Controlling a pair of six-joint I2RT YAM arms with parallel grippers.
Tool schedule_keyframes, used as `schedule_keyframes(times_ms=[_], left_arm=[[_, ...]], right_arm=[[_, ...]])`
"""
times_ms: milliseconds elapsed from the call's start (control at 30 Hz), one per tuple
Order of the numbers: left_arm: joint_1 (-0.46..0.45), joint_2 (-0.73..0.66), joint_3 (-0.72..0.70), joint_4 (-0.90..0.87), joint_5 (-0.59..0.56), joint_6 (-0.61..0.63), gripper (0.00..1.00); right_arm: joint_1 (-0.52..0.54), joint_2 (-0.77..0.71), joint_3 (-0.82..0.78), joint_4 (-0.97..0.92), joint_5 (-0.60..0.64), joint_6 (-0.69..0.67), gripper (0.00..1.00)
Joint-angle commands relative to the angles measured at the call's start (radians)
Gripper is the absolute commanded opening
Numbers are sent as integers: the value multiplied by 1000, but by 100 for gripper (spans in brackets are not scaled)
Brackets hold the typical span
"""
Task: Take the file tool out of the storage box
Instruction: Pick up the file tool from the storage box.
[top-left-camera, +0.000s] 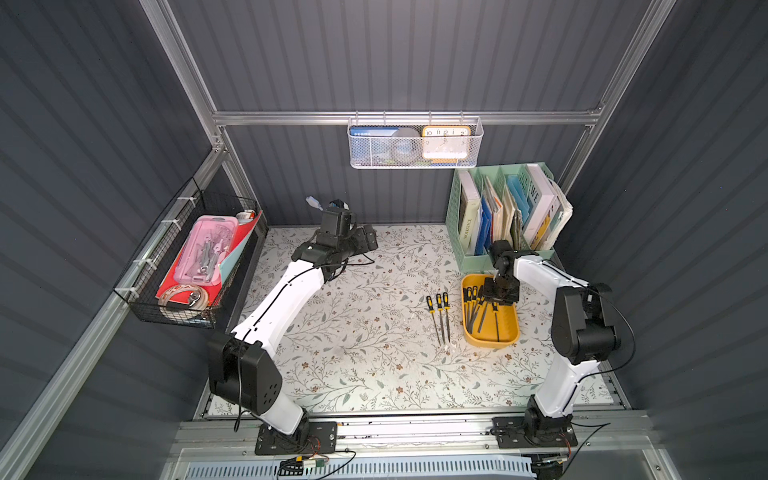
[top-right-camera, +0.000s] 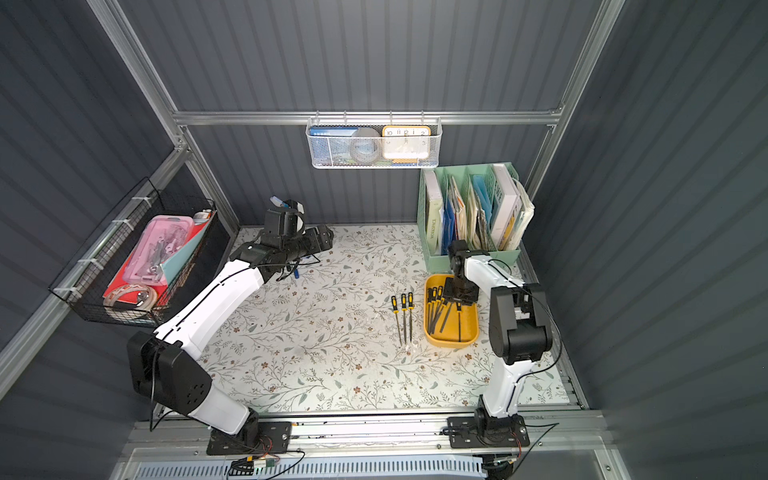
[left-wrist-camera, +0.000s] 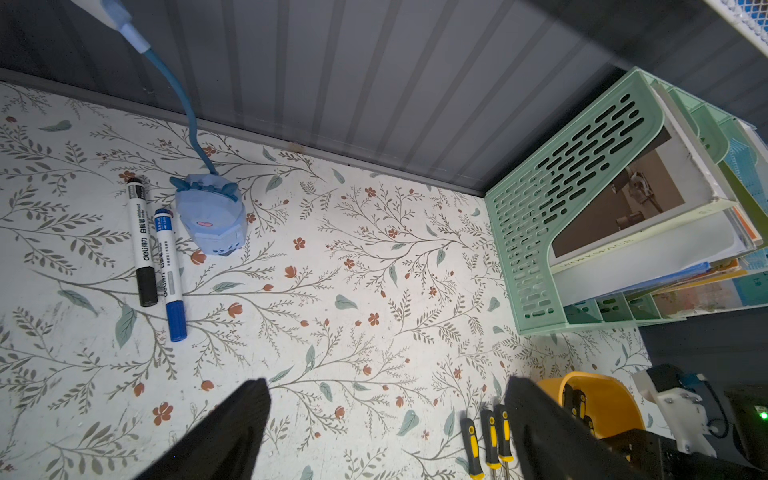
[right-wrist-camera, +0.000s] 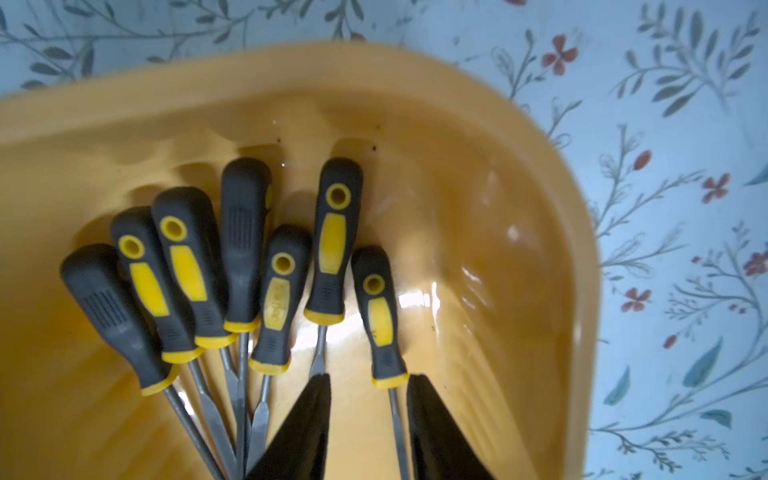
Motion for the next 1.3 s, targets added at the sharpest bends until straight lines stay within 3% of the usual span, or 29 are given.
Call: schedule_keyframes(times_ms=[0, 467, 567, 667, 800, 1133, 1267], left_arm=[[6, -17, 23, -3, 8, -1, 94], [6, 2, 33, -1, 1, -2, 95], [6, 6, 34, 0, 1, -4, 95], [6, 9, 38, -4, 0, -2, 95], [6, 8, 40, -3, 3, -2, 95], [6, 11, 63, 9, 14, -2, 95], [9, -5, 50, 19, 25, -9, 95]], right_arm=[[-22, 33, 33, -36, 19, -29, 37], [-32, 117, 37, -19, -43, -56, 37], [-31, 130, 29, -12, -55, -55, 29], [-32, 125, 9, 1, -69, -45, 14], [-32, 104, -6, 6, -76, -37, 4], [-23, -79, 90, -102, -37, -63, 2], [25, -141, 159, -154, -56, -66, 2]])
